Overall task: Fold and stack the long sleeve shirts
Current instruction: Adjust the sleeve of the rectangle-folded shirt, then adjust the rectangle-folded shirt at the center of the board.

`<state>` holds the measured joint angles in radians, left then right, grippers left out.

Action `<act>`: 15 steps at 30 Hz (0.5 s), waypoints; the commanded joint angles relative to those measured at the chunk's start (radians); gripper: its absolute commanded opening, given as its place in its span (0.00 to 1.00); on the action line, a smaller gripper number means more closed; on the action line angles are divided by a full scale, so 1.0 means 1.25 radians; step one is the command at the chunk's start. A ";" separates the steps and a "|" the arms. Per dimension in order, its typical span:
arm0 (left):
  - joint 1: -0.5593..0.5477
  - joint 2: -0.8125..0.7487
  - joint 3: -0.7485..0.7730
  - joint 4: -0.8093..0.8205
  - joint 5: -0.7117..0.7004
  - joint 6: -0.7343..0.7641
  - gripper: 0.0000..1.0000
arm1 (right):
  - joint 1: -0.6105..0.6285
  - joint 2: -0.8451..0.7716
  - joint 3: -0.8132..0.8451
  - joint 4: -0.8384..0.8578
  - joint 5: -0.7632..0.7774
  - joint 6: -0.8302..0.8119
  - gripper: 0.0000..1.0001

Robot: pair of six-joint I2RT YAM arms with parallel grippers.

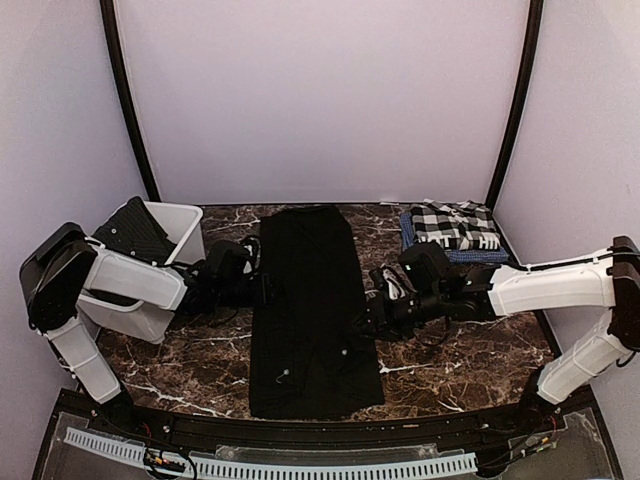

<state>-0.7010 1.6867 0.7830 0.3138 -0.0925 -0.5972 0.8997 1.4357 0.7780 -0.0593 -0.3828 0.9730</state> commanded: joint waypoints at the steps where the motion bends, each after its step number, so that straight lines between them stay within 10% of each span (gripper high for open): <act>1: 0.000 -0.077 -0.025 -0.076 0.007 -0.021 0.47 | 0.025 -0.025 -0.001 -0.024 0.004 -0.091 0.36; 15: 0.094 -0.053 0.071 -0.122 0.253 -0.111 0.49 | -0.067 0.125 0.287 -0.056 0.217 -0.467 0.43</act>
<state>-0.6373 1.5635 0.8154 0.1753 0.0715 -0.6880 0.8623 1.4864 1.0023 -0.2104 -0.1654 0.5743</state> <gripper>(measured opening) 0.494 0.430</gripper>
